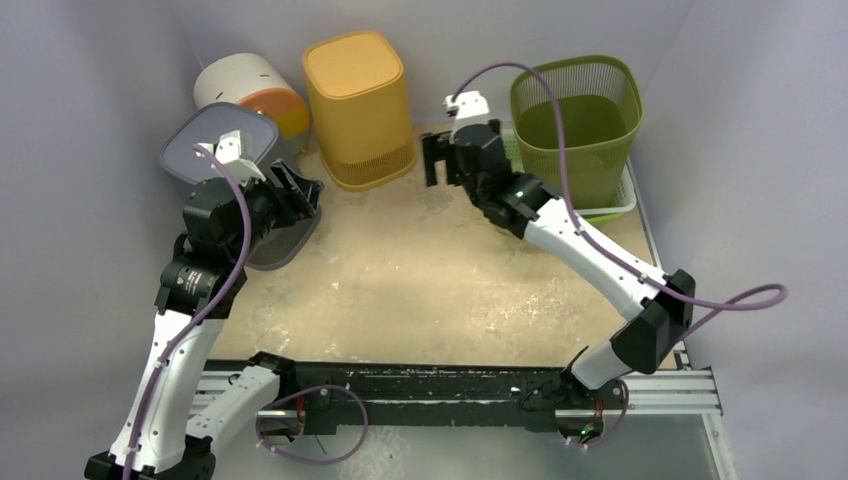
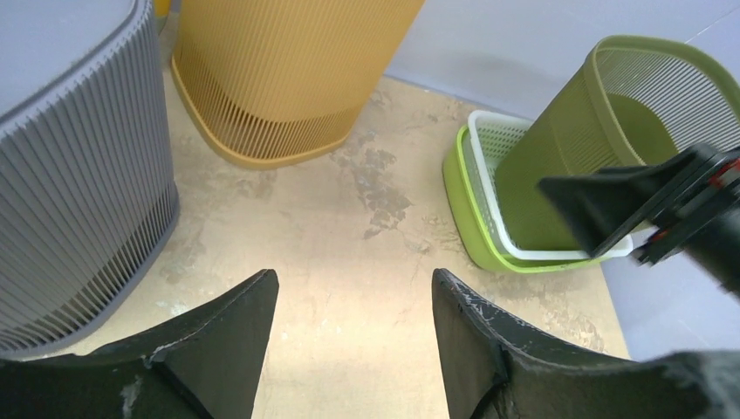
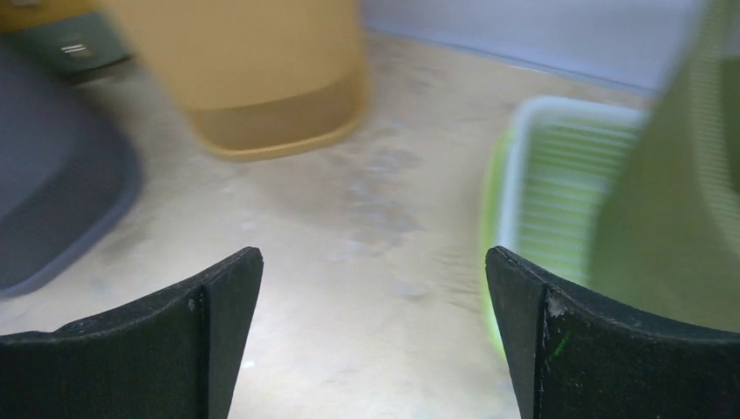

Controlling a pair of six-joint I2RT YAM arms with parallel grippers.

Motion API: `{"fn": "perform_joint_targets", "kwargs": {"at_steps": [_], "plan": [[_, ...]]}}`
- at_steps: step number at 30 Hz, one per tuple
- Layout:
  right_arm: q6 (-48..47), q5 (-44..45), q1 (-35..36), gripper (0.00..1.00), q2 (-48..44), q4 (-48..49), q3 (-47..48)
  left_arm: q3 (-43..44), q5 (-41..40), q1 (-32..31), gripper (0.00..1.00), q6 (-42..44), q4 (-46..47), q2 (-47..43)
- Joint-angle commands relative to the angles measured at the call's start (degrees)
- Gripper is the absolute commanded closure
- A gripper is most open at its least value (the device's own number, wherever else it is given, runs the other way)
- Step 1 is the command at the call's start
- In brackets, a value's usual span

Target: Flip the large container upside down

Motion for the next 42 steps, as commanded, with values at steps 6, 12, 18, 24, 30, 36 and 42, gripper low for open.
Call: {"fn": "perform_joint_targets", "kwargs": {"at_steps": [6,12,18,24,30,36,42], "plan": [[-6.5,13.6,-11.5,0.00,-2.1,-9.2,5.6,-4.9,1.2,0.2,0.36,-1.9,2.4,-3.3],[-9.2,15.1,-14.1,0.00,2.1,-8.1,5.9,-6.6,1.5,0.3,0.35,-1.4,2.3,-3.6],[-11.0,13.2,-17.0,0.00,5.8,-5.8,5.3,-9.0,1.9,0.2,0.34,-1.4,2.7,-4.2],[-13.5,18.9,-17.9,0.34,8.9,-3.5,5.4,-10.8,2.1,0.3,0.34,-1.5,2.3,-5.3],[-15.6,22.8,-19.1,0.86,9.5,-0.7,4.3,-12.2,1.9,0.2,0.34,-1.5,1.9,-6.3],[-18.4,28.8,-19.4,1.00,7.9,3.1,2.6,-12.3,1.1,0.3,0.34,-0.9,1.0,-6.7],[-21.9,31.4,-19.4,1.00,-0.3,9.1,2.0,-11.2,0.5,0.2,0.34,-0.4,0.1,-7.0]]}}
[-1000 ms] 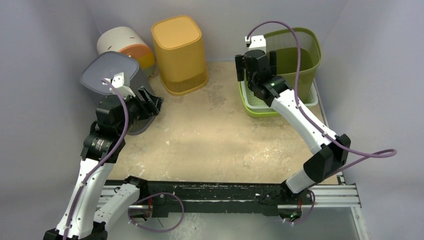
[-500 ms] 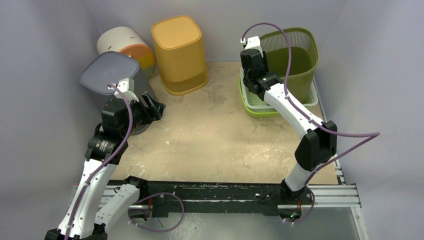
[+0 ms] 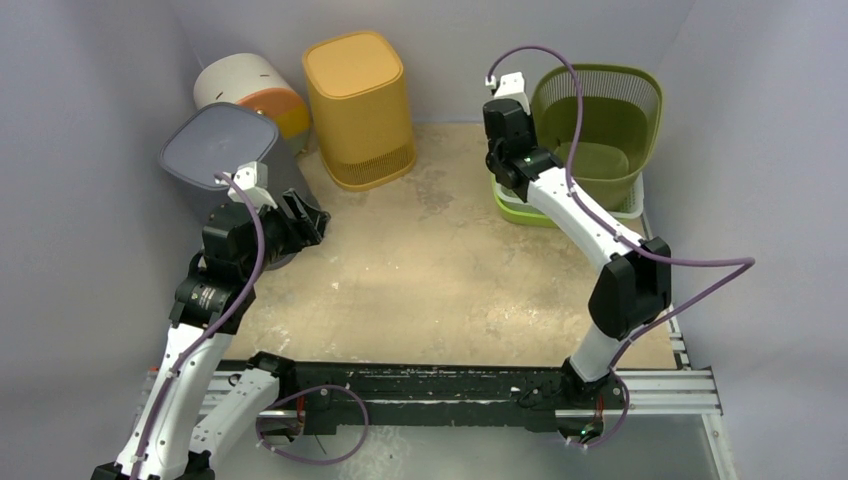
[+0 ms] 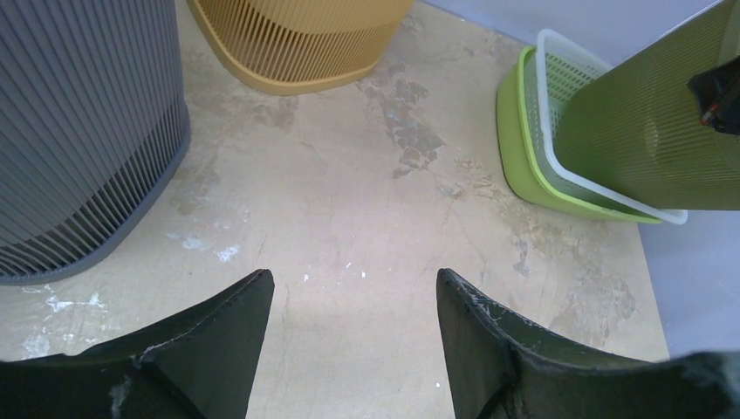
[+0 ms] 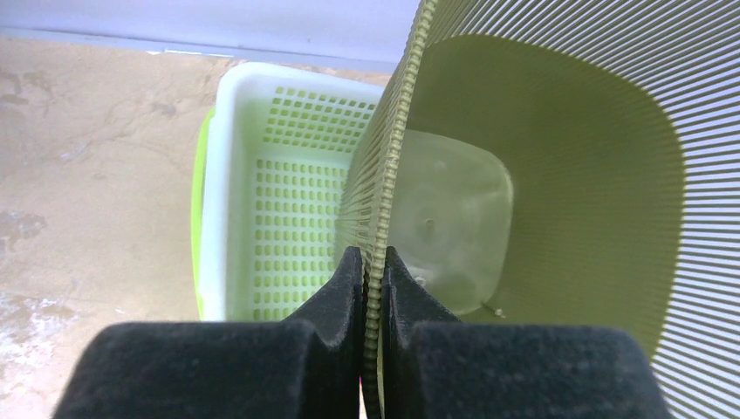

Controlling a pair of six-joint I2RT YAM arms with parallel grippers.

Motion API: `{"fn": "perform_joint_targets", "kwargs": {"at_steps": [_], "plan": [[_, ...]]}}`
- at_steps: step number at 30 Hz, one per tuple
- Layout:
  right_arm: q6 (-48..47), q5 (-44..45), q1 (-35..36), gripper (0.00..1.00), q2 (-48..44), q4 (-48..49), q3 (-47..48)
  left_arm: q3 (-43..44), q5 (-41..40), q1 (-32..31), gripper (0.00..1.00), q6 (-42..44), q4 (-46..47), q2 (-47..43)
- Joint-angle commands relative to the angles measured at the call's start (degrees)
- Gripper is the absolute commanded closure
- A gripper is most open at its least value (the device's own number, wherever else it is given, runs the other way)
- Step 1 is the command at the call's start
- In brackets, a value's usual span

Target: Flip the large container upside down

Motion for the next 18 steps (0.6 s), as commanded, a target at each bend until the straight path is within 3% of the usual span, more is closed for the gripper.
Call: {"fn": "perform_joint_targets", "kwargs": {"at_steps": [1,5,12,18], "plan": [[-6.7,7.9,-0.7,1.00,-10.5,8.7,0.3,1.6,-0.6,0.2,0.34,0.5,0.8,-0.6],[-8.5,6.2,0.1,1.00,-17.4,9.1,3.1,2.6,-0.8,0.3,0.34,0.2,0.8,-0.9],[-8.4,4.9,4.2,1.00,-20.5,0.4,11.8,6.6,-1.4,0.3,0.34,0.1,-0.3,0.2],[-3.1,3.0,16.1,1.00,-19.4,-6.5,14.8,14.2,-6.4,0.2,0.34,1.0,-3.4,0.6]]}}
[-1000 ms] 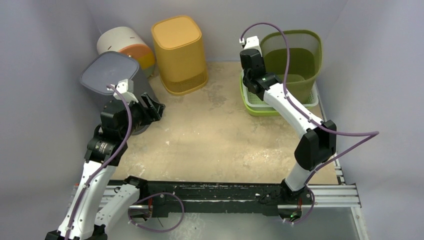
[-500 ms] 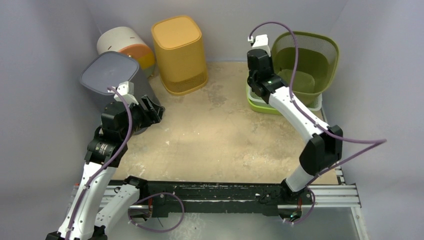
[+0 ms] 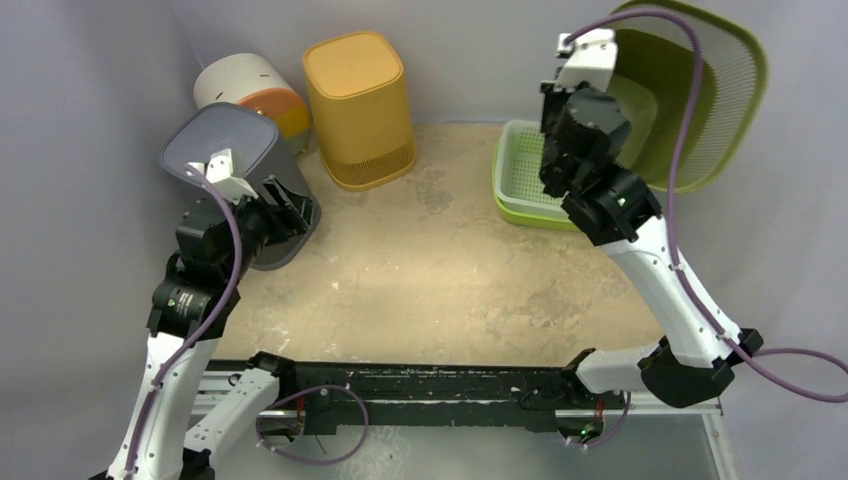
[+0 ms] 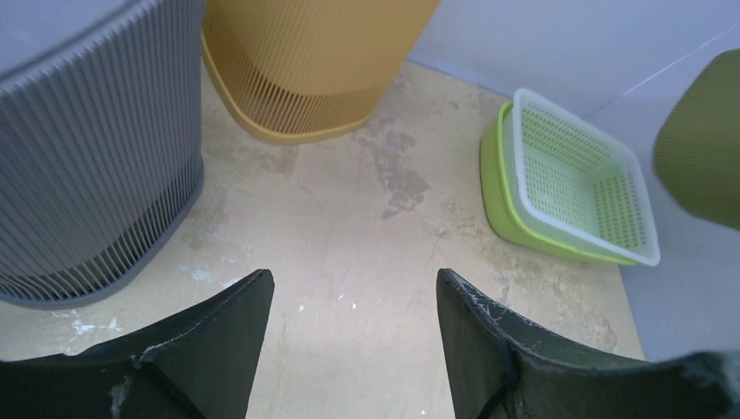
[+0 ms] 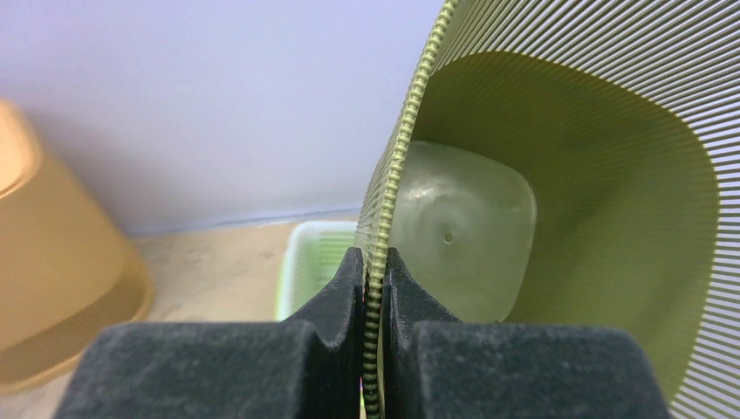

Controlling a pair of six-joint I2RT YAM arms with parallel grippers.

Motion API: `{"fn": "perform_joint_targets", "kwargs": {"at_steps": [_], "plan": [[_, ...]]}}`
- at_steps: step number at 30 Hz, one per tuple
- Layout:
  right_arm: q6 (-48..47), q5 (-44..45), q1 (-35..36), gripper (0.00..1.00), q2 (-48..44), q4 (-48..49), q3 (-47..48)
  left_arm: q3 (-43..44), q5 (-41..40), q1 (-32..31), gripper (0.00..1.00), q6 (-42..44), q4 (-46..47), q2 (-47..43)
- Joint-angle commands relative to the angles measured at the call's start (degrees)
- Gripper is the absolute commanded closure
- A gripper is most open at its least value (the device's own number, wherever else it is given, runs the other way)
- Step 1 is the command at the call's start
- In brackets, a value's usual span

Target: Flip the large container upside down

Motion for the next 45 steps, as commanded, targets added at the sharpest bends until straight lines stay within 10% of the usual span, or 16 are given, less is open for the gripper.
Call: {"fn": "perform_joint_targets", "kwargs": {"at_steps": [1,14,31,45], "plan": [[2.5,-2.2,10.1,1.00,2.5,-4.4,3.1,8.9,-4.5,0.3,0.34,1.3,-1.8,0.5],[18.9,-23.9,29.0,1.00,0.0,5.5,-9.2,22.9,-17.9,0.3,0.34,0.3,-2.6,-5.1],[51.1,-38.4,32.7,1.00,-15.0,66.5,-55.4,26.2,-19.1,0.3,0.34,0.7,-6.6,-6.2],[66.5,-33.8,32.6,1.00,-23.6,55.4,-75.0,24.8,-18.5,0.3,0.33,0.0,-6.7,-7.1]]}}
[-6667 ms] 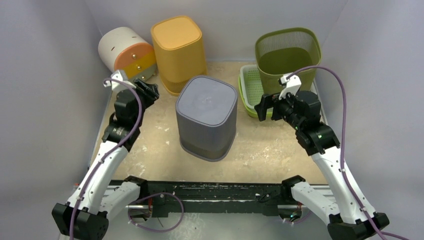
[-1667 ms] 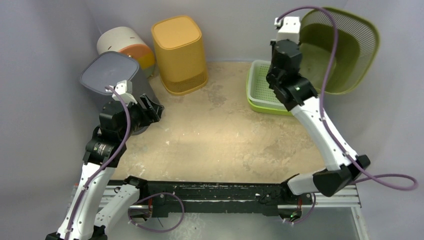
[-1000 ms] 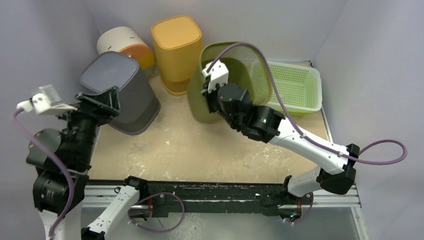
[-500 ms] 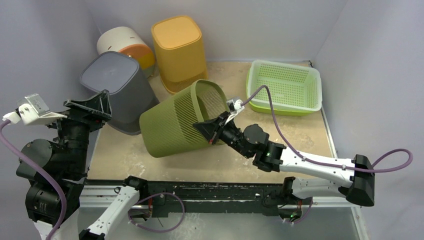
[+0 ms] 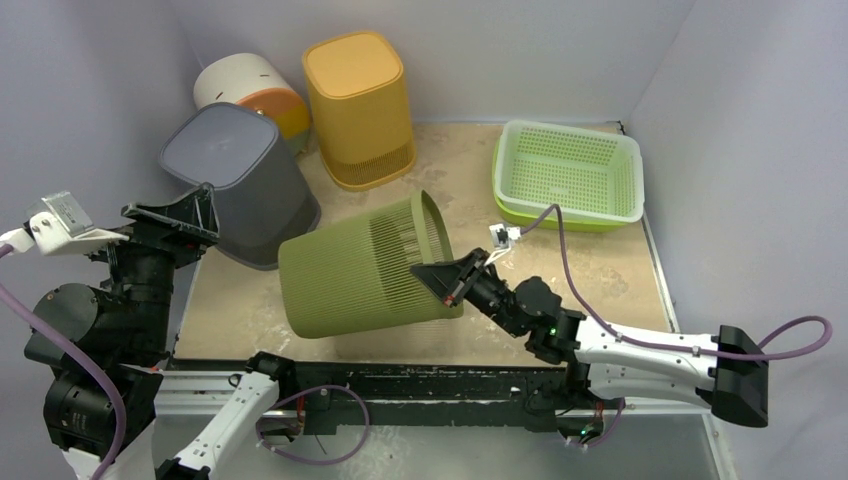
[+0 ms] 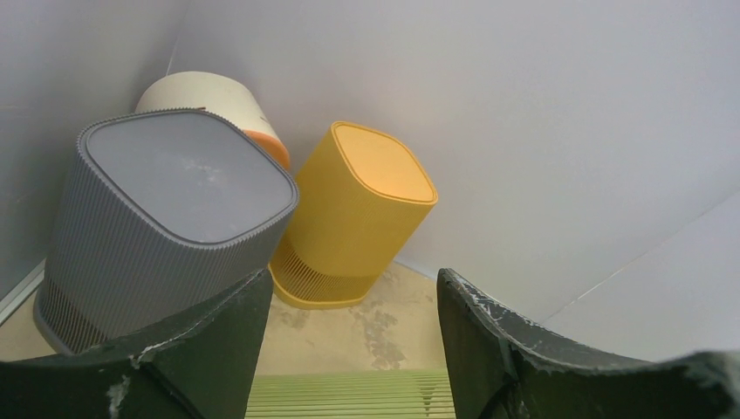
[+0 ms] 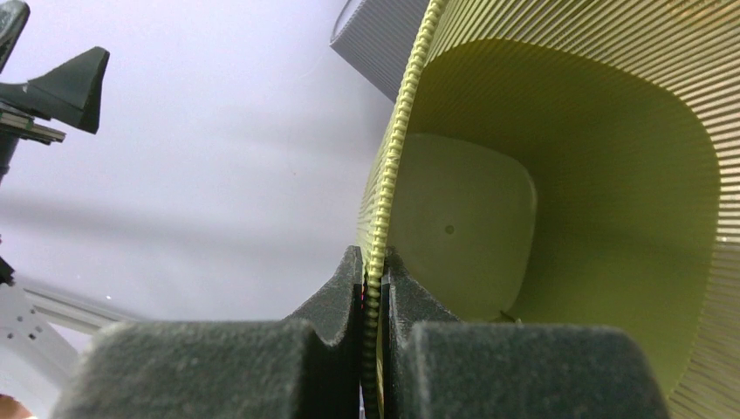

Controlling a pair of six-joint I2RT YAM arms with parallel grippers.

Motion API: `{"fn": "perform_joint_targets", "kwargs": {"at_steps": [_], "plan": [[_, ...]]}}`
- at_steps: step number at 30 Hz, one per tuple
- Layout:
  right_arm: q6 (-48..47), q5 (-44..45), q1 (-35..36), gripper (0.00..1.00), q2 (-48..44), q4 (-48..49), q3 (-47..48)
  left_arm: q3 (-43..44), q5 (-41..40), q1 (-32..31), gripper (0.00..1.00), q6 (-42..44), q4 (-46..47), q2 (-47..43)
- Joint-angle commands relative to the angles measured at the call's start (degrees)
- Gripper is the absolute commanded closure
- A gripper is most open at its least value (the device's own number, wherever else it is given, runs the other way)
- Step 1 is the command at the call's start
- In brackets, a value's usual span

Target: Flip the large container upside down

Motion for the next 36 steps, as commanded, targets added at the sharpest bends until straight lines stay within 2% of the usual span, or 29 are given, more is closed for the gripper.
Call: {"fn": "perform_joint_targets", "kwargs": {"at_steps": [1,7,13,19,24,30,33,36], "plan": [[6.6,1.8,0.0,1.00,-2.7,2.5,-6.1,-1.4,0.4,0.2,0.34,-0.7,1.7,-0.5],[7.9,-1.1,-0.1,1.00,-0.3,6.6,-10.8,-3.6,1.4,0.3,0.34,-1.4,2.6,-0.3],[5.7,-3.3,-0.1,1.00,3.5,13.6,-10.7,-3.5,2.0,0.2,0.34,-1.3,2.8,0.4],[4.6,-4.2,-0.5,1.00,11.0,34.9,-11.0,-2.9,2.0,0.2,0.34,-0.9,2.5,0.8],[4.6,-7.6,-2.8,1.00,21.6,51.7,-7.5,-1.6,1.8,0.3,0.33,-0.4,1.7,1.4],[17.3,-12.2,-10.2,1.00,37.2,75.4,-8.2,-1.1,0.9,0.3,0.34,0.2,0.7,1.7],[26.1,-13.4,-14.3,1.00,42.4,77.3,-11.2,-0.7,0.3,0.2,0.34,0.9,0.1,2.0],[25.3,-13.4,-16.5,1.00,39.8,77.3,-16.1,0.4,-0.4,0.3,0.34,1.5,-0.8,2.5]]}}
